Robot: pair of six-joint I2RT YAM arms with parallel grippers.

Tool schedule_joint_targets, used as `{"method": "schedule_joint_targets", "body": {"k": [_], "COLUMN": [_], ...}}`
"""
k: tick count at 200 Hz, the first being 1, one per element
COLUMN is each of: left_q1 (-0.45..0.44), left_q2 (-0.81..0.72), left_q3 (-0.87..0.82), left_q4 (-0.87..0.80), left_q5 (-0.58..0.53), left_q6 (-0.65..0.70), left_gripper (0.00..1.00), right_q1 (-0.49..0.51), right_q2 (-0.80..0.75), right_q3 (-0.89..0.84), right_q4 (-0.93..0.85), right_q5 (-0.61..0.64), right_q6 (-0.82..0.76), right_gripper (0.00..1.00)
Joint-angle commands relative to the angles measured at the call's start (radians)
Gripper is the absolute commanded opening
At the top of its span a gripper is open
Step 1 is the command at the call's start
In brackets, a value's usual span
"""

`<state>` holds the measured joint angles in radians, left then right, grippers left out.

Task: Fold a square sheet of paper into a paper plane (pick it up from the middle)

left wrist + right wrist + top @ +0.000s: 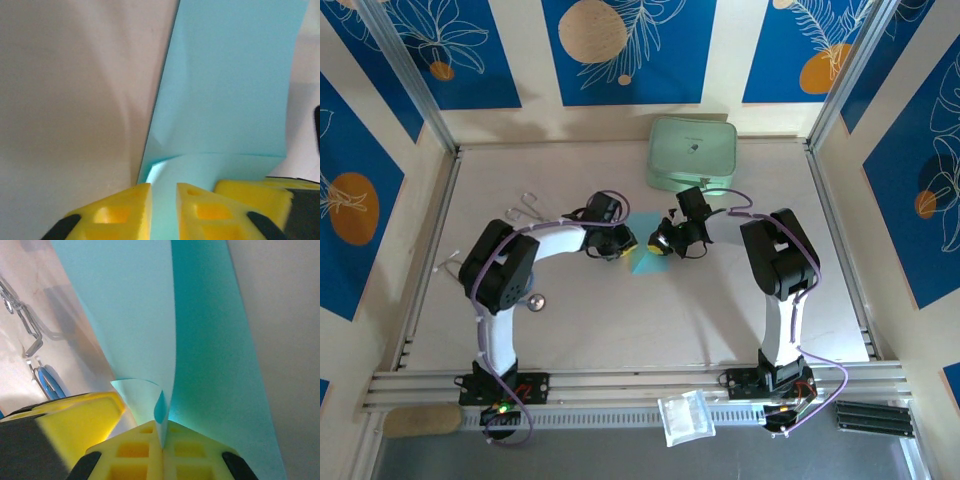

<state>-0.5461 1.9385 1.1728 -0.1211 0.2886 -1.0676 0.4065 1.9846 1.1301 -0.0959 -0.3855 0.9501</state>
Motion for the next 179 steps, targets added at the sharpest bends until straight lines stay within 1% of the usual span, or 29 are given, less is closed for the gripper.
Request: {"method": "schedule_joint_targets", "body": {"k": [1, 21, 36, 50, 63, 78, 102, 137, 162, 179], "left_q1": [0.045, 0.072, 0.082, 0.081, 0.081, 0.081, 0.067, 0.032, 0.023, 0.02], "left_q2": [-0.122, -0.209, -0.271, -0.326, -0.372, -0.404, -0.42, -0.426, -0.436, -0.441], "left_q3": [-0.045, -0.122, -0.178, -0.233, -0.301, -0.374, -0.424, -0.401, -0.406, -0.409], "left_q4": [0.005, 0.073, 0.13, 0.186, 0.27, 0.378, 0.536, 0.558, 0.583, 0.6], "left_q5": [0.034, 0.073, 0.105, 0.123, 0.132, 0.139, 0.171, 0.192, 0.178, 0.175], "left_q6": [-0.005, -0.022, -0.023, -0.033, -0.075, -0.156, -0.239, -0.246, -0.253, -0.258], "left_gripper": [0.29, 0.46, 0.55, 0.66, 0.77, 0.84, 0.87, 0.87, 0.82, 0.73], "right_q1": [-0.007, -0.022, -0.033, -0.042, -0.046, -0.049, -0.046, -0.044, -0.045, -0.046], "right_q2": [-0.063, -0.099, -0.125, -0.153, -0.173, -0.191, -0.21, -0.224, -0.23, -0.233], "right_q3": [-0.005, -0.007, -0.008, -0.015, -0.015, -0.017, -0.019, -0.039, -0.057, -0.065], "right_q4": [0.026, 0.072, 0.107, 0.146, 0.172, 0.204, 0.241, 0.285, 0.3, 0.309], "right_q5": [-0.042, -0.12, -0.192, -0.25, -0.298, -0.345, -0.395, -0.423, -0.43, -0.436], "right_q6": [-0.026, -0.027, -0.014, 0.009, 0.029, 0.058, 0.09, 0.125, 0.135, 0.138], "right_gripper": [0.01, 0.01, 0.01, 0.01, 0.01, 0.01, 0.01, 0.02, 0.02, 0.02]}}
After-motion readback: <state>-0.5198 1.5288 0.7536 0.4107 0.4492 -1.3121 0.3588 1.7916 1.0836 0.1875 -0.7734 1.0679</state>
